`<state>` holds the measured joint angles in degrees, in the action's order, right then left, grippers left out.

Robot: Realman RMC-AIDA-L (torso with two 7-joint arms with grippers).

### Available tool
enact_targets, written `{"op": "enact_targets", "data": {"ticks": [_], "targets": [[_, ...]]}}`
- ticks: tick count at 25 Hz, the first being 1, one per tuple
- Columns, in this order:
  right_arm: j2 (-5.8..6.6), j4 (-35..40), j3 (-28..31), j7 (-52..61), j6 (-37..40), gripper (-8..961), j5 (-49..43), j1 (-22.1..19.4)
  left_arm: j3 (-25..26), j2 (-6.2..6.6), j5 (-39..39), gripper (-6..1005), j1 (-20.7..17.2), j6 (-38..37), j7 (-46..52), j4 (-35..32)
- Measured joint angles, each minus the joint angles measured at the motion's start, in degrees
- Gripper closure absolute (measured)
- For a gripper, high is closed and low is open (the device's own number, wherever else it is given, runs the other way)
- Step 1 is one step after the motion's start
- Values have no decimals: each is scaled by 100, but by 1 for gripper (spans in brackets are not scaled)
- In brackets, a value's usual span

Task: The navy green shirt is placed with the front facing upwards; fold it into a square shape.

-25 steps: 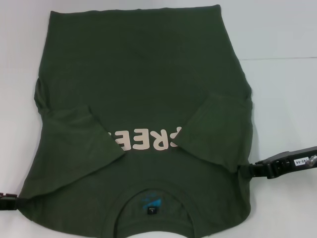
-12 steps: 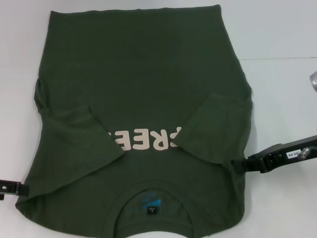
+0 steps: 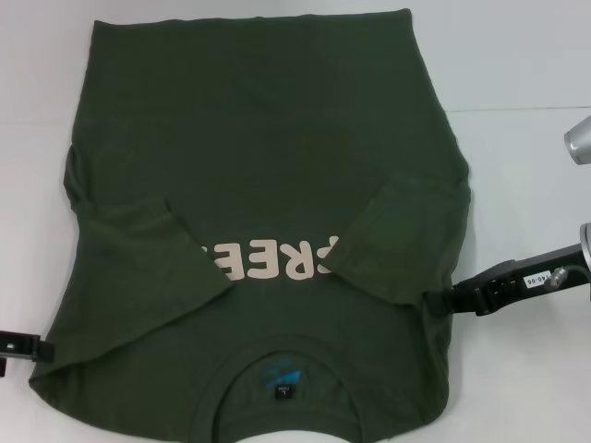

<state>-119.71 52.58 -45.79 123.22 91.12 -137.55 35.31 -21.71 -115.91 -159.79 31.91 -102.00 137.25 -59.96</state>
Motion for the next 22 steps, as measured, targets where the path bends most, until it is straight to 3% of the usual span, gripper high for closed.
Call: {"op": "enact_targets", "data": {"ticks": [9, 22], "targets": [[9, -29, -6, 5, -15, 910, 1, 43, -45, 53, -20, 105, 101, 180, 35, 442], [18, -28, -19, 38, -59, 911, 1, 63, -165, 44, -88, 132, 114, 200, 99, 512]]}}
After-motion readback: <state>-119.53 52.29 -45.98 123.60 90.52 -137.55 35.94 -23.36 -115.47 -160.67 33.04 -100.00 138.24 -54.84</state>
